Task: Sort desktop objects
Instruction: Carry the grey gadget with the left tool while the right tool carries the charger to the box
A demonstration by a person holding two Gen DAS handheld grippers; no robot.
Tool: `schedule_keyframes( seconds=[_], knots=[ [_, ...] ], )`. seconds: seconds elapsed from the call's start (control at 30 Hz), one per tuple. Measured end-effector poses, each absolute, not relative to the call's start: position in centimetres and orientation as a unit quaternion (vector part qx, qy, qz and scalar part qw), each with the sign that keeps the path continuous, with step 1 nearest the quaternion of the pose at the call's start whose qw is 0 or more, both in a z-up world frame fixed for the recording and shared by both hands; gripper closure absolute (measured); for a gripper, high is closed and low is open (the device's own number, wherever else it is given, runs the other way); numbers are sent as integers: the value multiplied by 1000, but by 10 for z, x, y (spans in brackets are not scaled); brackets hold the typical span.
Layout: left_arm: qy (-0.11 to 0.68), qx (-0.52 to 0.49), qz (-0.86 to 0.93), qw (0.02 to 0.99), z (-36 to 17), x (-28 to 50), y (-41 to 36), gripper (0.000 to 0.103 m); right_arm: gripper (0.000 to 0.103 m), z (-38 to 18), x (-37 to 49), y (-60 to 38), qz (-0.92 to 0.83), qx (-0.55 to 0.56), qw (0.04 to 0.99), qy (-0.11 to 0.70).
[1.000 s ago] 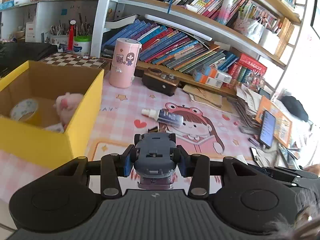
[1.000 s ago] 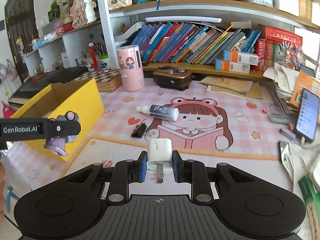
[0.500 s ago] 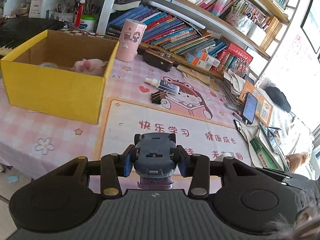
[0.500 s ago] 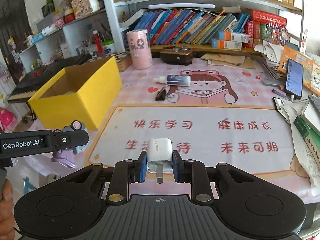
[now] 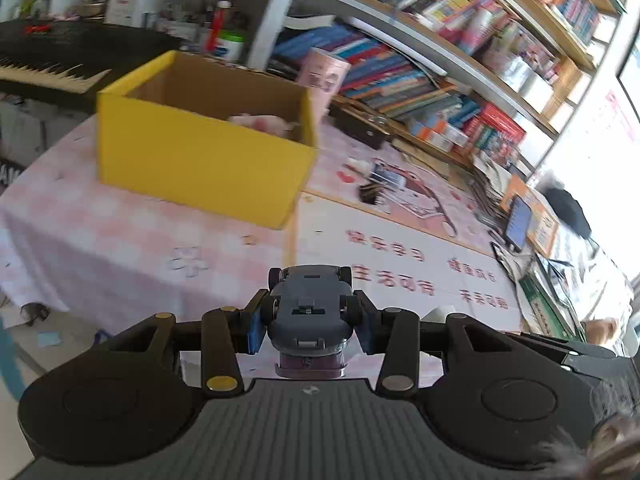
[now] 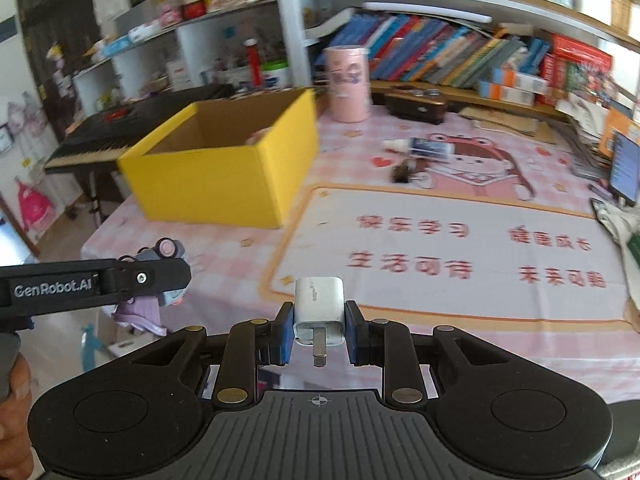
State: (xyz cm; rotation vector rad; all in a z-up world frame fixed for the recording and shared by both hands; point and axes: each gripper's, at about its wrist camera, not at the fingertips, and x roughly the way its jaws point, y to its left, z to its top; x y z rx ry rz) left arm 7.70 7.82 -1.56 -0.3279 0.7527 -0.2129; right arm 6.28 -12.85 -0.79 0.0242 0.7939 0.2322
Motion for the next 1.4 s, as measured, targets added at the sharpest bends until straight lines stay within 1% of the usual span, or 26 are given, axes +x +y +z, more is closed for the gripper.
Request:
schedule_keyframes(
  seconds=[0.4, 0.9, 1.2, 1.4],
  knots=[
    [353, -172, -59, 918, -13, 51, 129, 62, 78, -7, 57, -70, 165, -16, 906, 391],
    [341, -185, -28, 921, -12, 43, 149, 62, 78, -4, 61, -41, 199, -47, 898, 389],
    [346, -177, -7, 921, -14, 63, 143, 62, 78, -7, 87, -41, 225, -51, 894, 384],
    [326, -168, 16, 930, 0, 96, 141, 62, 78, 4, 129, -44, 250, -50, 899, 356]
  ],
)
